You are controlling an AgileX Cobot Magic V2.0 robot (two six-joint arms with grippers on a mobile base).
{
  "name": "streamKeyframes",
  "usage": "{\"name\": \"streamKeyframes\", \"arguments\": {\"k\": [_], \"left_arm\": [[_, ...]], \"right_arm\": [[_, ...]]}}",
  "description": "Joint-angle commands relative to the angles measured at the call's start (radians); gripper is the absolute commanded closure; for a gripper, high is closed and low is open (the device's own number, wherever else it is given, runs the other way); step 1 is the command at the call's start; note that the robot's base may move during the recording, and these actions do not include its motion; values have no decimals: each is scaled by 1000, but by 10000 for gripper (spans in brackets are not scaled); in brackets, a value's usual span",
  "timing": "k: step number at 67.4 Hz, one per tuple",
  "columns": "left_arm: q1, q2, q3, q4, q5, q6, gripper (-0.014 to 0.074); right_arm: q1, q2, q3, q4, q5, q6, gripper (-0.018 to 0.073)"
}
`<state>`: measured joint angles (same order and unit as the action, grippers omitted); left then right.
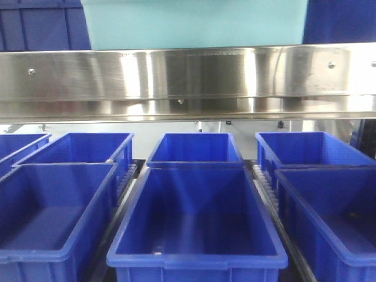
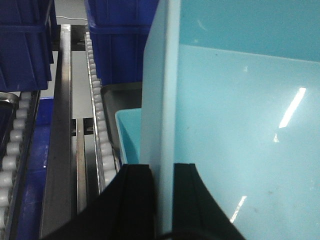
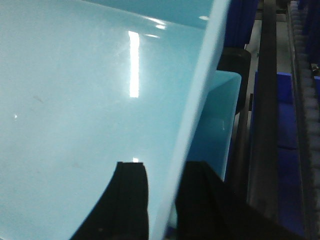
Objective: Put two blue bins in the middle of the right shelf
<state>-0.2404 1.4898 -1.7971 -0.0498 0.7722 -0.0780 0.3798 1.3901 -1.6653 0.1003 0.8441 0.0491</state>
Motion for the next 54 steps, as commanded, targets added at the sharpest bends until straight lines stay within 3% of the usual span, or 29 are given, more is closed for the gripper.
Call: {"name": "streamKeyframes", "arguments": {"k": [1,54], "left_arm": [[-2,-6,-12,-9,-66,-11,708],[-2,-6,-12,-9,-66,-11,708]], "right_arm": [[1,-15,-10,8,-23,-40,712],[1,-15,-10,8,-23,-40,712]]}}
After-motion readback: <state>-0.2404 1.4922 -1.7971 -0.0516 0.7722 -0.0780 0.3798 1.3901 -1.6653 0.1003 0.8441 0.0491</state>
